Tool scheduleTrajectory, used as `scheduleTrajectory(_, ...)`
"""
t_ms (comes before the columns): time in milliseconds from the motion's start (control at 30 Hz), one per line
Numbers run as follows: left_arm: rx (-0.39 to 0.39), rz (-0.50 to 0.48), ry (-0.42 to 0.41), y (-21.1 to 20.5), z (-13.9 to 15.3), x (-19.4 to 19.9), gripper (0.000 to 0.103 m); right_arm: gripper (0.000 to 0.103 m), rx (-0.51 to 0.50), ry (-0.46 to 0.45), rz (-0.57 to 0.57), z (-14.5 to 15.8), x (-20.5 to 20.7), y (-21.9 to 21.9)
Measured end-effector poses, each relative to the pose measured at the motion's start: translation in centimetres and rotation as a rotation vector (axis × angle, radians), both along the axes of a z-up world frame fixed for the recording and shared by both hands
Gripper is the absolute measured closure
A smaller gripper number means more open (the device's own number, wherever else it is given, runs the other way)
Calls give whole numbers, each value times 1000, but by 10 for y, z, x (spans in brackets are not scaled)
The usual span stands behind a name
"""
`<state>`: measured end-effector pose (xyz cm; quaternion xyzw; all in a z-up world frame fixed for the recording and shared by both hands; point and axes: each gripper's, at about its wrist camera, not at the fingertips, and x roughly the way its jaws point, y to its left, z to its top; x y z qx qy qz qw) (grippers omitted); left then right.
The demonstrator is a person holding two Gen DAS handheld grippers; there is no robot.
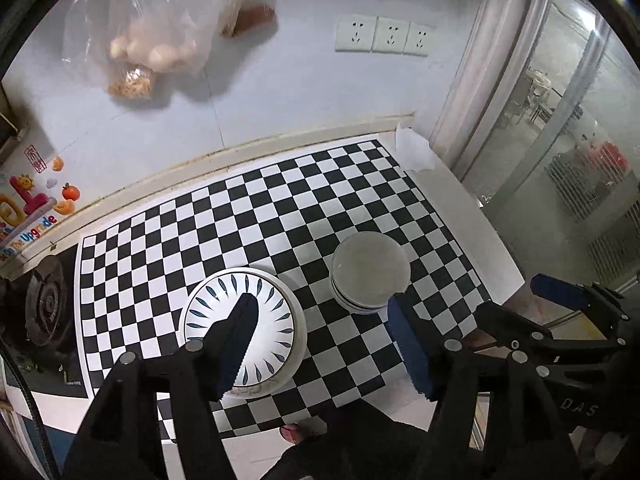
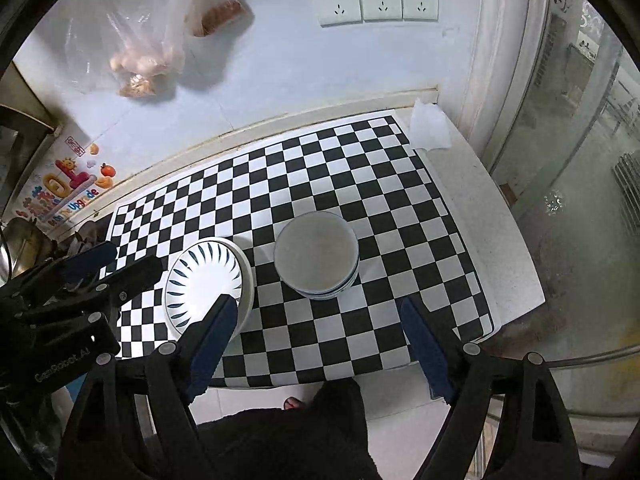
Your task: Organize plates and bowls
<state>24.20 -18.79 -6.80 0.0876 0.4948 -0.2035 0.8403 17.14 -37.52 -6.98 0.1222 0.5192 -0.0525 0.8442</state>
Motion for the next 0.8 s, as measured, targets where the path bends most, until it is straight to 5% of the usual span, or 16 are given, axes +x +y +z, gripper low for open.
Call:
scheduleTrajectory(467,16,-9,-10,0,9,-9,38,16,0,-32,-17,20,-15,-2)
scheduleTrajectory(800,-10,16,134,-7,-35,30,38,16,66,7,-51,-5,3,-20)
